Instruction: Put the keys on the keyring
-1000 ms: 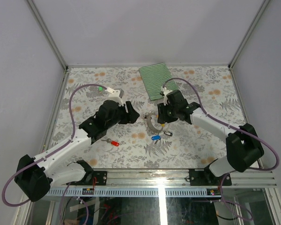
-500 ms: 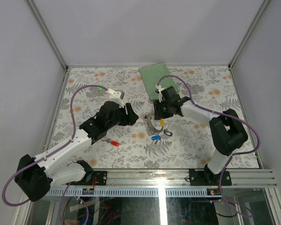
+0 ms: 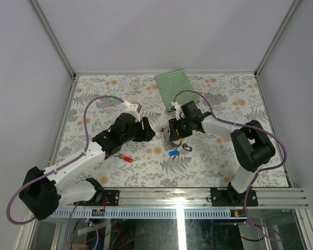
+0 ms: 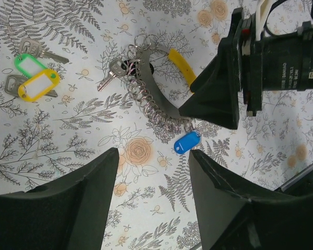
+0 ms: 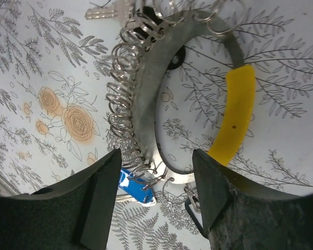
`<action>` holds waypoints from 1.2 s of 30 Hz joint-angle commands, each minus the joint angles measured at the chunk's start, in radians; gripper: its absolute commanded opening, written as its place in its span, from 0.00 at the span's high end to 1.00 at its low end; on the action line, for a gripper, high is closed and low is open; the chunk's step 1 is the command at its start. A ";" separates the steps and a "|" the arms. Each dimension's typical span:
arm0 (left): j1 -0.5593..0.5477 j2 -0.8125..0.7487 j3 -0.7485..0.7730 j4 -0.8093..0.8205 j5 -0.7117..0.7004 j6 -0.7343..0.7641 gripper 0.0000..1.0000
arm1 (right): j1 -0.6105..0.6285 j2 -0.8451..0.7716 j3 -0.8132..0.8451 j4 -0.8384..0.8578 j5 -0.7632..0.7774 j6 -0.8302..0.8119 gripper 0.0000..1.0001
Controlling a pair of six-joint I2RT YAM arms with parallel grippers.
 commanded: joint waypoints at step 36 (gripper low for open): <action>0.042 -0.241 -0.053 -0.049 -0.189 0.002 0.44 | 0.282 0.132 0.203 -0.156 0.340 -0.160 0.48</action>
